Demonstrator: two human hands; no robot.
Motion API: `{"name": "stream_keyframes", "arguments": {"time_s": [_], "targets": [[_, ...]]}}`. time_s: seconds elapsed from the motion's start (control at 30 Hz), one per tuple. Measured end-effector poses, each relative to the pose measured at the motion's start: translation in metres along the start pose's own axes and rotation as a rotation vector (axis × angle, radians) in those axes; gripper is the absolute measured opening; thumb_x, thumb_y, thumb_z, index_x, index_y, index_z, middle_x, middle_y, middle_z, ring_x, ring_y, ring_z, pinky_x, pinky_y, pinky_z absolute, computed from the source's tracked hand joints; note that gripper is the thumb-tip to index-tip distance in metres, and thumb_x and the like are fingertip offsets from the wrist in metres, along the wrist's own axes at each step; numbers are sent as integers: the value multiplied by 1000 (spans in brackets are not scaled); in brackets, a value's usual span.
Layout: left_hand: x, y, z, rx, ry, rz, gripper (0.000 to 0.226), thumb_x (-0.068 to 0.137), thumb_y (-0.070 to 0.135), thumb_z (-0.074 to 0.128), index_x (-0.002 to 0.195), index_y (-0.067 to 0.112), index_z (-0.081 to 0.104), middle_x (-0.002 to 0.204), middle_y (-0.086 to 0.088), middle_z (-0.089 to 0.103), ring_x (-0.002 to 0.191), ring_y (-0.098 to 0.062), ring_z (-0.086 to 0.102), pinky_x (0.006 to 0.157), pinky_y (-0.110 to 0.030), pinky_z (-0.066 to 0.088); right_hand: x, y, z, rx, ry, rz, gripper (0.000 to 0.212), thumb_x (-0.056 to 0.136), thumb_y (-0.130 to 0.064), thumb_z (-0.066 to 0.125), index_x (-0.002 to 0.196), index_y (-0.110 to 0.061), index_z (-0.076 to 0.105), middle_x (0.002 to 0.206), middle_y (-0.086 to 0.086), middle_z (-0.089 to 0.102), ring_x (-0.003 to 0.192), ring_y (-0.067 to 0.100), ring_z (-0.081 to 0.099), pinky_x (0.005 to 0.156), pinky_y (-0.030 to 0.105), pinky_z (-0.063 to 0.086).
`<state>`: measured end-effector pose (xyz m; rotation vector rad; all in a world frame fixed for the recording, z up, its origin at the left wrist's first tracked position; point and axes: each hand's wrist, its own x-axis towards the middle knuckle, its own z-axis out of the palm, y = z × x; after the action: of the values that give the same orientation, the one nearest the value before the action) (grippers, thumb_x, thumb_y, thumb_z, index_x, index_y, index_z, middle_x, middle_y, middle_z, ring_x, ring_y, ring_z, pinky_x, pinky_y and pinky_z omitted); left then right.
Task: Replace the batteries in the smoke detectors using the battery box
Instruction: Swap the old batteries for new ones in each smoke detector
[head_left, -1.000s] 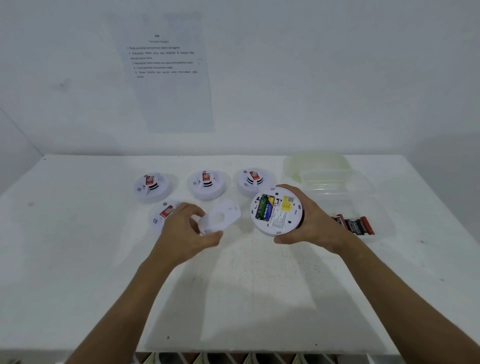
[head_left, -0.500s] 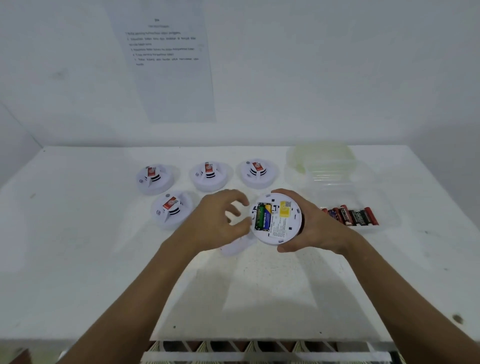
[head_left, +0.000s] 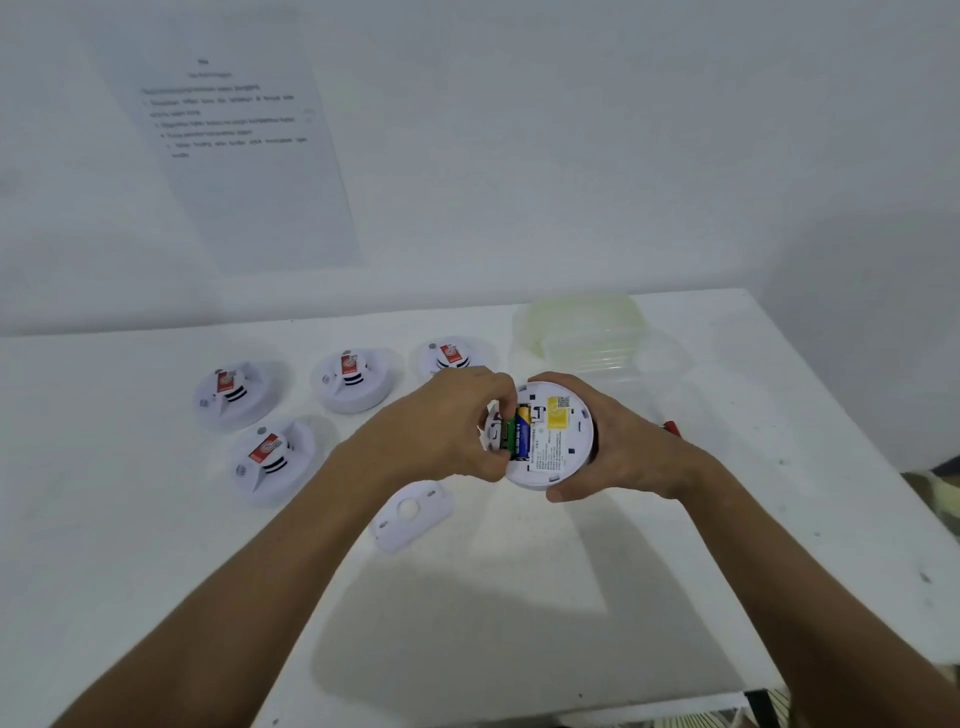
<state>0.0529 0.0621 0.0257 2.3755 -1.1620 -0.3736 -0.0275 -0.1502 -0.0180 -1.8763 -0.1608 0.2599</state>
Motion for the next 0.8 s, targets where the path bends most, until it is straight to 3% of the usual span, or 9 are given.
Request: {"name": "stream_keyframes", "arguments": {"time_s": [0.1,0.17,0.23,0.43,0.5,0.57,0.67,0.73,0.8], "targets": [[23,15,5,68,-36,17,37,70,28,80,99,20,57,98,1,59,88,-17,57,75,-33,53,-5,6,-22,6,3,-5,94,64,12,85,138,-24,42,129,-2,57,116,10,59,89,27,55],[38,26,6,154,-55,41,35,73,29,77,101,19,57,96,3,57,85,-14,53,68,-21,45,-8,9,-38,2,8,-12,94,64,13,85,138,-25,42,128,-2,58,116,10,60,89,26,55],[52,37,8,243,-57,62,33,78,30,73,104,17,57,94,3,55,83,-13,49,64,-20,37,-10,12,-54,-17,14,-27,93,64,11,86,137,-25,42,128,-3,59,116,10,60,91,26,55],[82,55,26,307,57,116,55,85,30,61,138,18,47,118,0,62,99,-15,55,81,-24,45,-15,21,-102,-2,-6,-40,92,64,12,86,139,-20,43,129,1,58,120,18,58,93,31,54],[89,57,31,285,125,180,50,86,25,58,134,15,54,113,-4,65,94,-18,59,79,-28,51,-15,26,-115,6,-4,-48,92,63,12,85,139,-20,44,129,1,58,120,19,58,92,33,55],[94,61,37,283,163,223,41,85,27,51,121,13,66,106,-13,67,83,-23,64,67,-38,57,-15,32,-124,30,-1,-47,92,64,14,84,139,-20,44,129,3,58,120,22,59,92,39,57],[101,63,50,147,196,160,37,88,33,53,115,16,70,123,-12,60,86,-19,64,70,-34,58,-15,40,-136,51,6,-39,93,64,15,84,140,-22,44,128,4,58,119,22,59,92,45,58],[107,64,54,4,228,69,35,86,38,67,117,21,70,126,-3,56,94,-11,60,76,-28,57,-15,45,-144,46,2,-39,94,64,15,84,139,-24,44,126,-1,59,117,16,60,88,40,59],[116,66,53,-99,264,-26,41,79,41,76,115,22,71,116,2,58,89,-8,62,75,-27,58,-15,49,-152,35,-5,-39,94,63,13,85,138,-26,44,124,-6,59,115,10,59,85,32,58]]}}
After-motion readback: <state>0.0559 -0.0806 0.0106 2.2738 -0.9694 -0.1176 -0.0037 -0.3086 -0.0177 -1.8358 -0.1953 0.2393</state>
